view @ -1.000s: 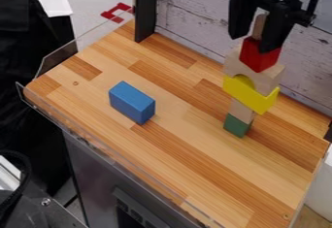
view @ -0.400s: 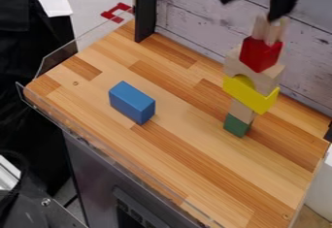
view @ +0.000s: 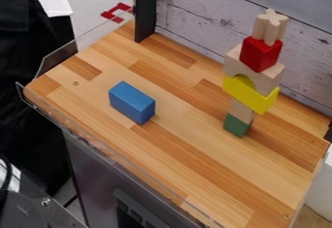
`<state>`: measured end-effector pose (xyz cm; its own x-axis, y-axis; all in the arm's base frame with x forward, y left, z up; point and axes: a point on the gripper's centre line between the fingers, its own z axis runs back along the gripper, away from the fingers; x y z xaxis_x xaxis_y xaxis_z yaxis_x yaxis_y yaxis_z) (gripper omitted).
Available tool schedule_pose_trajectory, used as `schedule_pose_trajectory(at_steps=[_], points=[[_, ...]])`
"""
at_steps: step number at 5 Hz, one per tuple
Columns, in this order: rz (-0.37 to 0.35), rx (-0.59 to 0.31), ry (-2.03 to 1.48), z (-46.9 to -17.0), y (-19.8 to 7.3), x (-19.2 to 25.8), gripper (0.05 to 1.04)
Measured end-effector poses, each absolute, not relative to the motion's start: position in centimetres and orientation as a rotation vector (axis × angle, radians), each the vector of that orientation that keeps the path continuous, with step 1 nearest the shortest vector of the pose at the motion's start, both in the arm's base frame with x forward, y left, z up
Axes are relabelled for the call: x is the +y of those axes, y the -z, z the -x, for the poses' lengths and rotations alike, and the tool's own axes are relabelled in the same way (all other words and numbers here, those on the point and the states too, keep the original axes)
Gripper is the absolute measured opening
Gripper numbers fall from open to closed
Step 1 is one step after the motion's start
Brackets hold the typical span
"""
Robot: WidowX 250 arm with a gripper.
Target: Remove the plus block from the top of the left side tower to the top of the right side tower
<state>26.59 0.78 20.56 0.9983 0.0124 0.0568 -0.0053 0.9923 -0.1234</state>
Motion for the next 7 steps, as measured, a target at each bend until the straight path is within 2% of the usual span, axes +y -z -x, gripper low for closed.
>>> schedule_pose_trajectory(at_steps=[1,2,3,4,5,7], points=[[0.114,-0.022,-0.070,-25.5,-17.7,2.8,0.999],[0.065,-0.018,-0.113,-24.4,-14.5,4.2,0.999],[0.070,-0.026,-0.117,-24.2,-12.5,4.2,0.999],[0.058,-0.009,-0.134,-24.3,-9.2,4.1,0.999],[0.020,-0.040,-0.217,-24.7,-8.2,4.0,0.999],[0.016,-0.046,-0.224,-24.9,-8.3,3.9,0.999]])
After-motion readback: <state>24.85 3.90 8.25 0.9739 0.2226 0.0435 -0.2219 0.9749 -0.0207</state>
